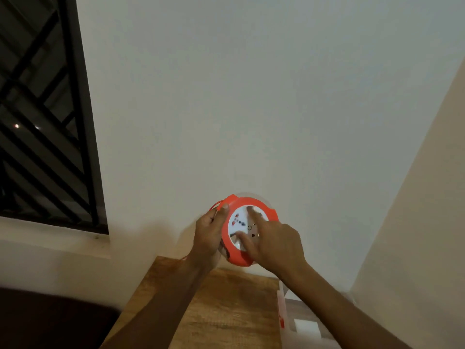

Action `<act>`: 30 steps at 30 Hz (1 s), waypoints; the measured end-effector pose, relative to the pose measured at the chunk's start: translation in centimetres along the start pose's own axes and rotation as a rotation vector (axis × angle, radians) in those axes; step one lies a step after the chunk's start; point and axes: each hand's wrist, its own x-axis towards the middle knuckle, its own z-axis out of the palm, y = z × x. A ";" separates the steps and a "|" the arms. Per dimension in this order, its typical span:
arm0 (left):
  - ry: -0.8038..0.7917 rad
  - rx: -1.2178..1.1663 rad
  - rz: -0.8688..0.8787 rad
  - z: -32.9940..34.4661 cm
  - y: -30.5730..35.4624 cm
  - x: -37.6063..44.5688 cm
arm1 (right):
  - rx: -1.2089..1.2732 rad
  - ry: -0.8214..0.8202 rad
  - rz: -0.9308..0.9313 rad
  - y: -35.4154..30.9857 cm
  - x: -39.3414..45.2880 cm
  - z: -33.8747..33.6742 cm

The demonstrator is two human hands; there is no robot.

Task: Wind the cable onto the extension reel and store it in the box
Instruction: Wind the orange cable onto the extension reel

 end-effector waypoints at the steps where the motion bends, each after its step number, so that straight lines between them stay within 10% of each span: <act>1: 0.018 0.002 0.029 0.4 -0.1 -0.2 | 0.130 0.004 0.147 -0.4 0.0 0.0; 5: 0.038 0.072 0.041 0.8 -0.7 -0.5 | 0.328 -0.072 0.328 -1.1 -0.8 0.5; 11: -0.006 0.128 -0.025 -0.2 -1.2 -0.1 | 0.016 0.009 -0.160 0.0 -1.0 -0.2; 15: -0.043 0.123 -0.039 -0.4 -0.7 0.3 | -0.113 -0.227 -0.370 0.9 -1.0 -0.1; 30: -0.189 0.260 -0.081 0.2 0.2 0.9 | -0.367 -0.242 -0.411 1.8 -0.8 -0.9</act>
